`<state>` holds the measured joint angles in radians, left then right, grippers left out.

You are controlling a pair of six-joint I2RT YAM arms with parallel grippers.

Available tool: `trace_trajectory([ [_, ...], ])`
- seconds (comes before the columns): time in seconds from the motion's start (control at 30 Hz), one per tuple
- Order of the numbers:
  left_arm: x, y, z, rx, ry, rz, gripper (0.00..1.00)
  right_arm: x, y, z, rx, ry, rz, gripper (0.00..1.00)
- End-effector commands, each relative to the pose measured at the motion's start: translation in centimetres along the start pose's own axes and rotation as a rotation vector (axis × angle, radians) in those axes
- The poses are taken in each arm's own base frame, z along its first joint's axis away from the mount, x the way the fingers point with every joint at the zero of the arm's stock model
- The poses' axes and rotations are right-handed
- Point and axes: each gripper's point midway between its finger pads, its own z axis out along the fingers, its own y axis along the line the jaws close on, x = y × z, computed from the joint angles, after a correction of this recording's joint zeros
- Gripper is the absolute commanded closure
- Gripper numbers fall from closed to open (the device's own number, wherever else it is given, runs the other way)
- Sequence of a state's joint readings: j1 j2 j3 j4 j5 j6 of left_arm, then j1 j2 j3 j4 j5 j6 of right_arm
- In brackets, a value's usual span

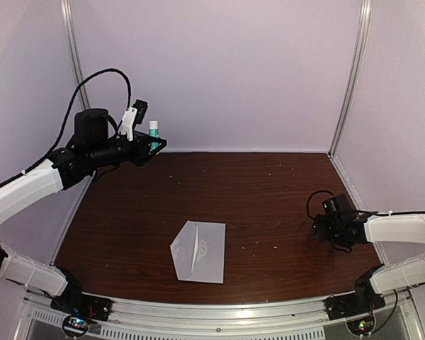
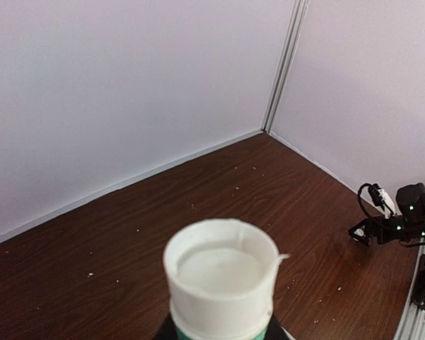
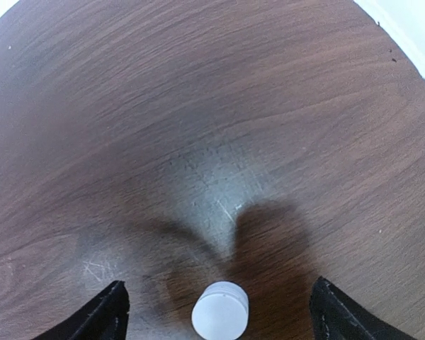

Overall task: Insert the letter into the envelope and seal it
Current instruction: Place the solid glue cap at the center of the board.

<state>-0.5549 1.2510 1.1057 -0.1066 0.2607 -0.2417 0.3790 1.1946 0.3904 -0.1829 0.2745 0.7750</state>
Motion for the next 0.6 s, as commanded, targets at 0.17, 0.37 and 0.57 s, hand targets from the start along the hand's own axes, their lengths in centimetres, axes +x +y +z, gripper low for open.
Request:
trace_trajectory([
  [0.17,-1.1,0.8,-0.7,-0.044,-0.054,0.012,1.00,-3.5,2.1,-2.2,-0.087,-0.080,0.038,0.00],
  [0.37,-1.6,0.8,-1.3,-0.052,-0.089,0.019,1.00,-5.7,3.2,-4.3,-0.139,-0.129,0.034,0.00],
  [0.57,-1.8,-0.2,-1.4,0.000,-0.098,0.035,1.00,-8.9,6.6,-8.5,-0.343,-0.220,0.013,0.01],
])
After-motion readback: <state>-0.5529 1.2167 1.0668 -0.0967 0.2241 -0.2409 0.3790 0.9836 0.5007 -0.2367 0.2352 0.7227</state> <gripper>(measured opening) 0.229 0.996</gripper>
